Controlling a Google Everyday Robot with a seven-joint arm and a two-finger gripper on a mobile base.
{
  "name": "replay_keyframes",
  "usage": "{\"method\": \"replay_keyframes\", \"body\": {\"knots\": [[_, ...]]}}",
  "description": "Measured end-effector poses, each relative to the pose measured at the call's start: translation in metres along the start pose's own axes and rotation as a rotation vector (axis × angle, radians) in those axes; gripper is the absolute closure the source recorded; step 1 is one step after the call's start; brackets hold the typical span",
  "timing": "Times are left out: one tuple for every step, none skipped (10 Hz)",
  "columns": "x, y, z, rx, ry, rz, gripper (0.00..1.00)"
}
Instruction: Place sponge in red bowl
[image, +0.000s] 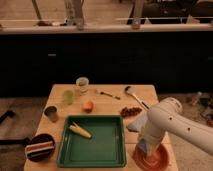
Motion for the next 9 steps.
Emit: {"method": "replay_keyframes", "body": {"knots": [[0.002, 0.004, 0.001, 0.010, -0.006, 0.007, 1.00], [0.003, 0.007, 0.002, 0.014, -0.008, 0.009, 1.00], [0.003, 0.009, 0.003, 0.017, -0.008, 0.010, 1.00], [0.004, 0.011, 0.004, 0.016, -0.005, 0.009, 1.00], [0.004, 0.013, 0.006, 0.012, -0.001, 0.006, 1.00], [0.005, 0.014, 0.007, 0.008, 0.003, 0.004, 1.00], [0.007, 0.018, 0.010, -0.008, 0.011, 0.005, 1.00], [0.010, 0.023, 0.016, -0.038, 0.025, 0.005, 1.00], [0.011, 0.023, 0.020, -0.053, 0.027, 0.001, 1.00]]}}
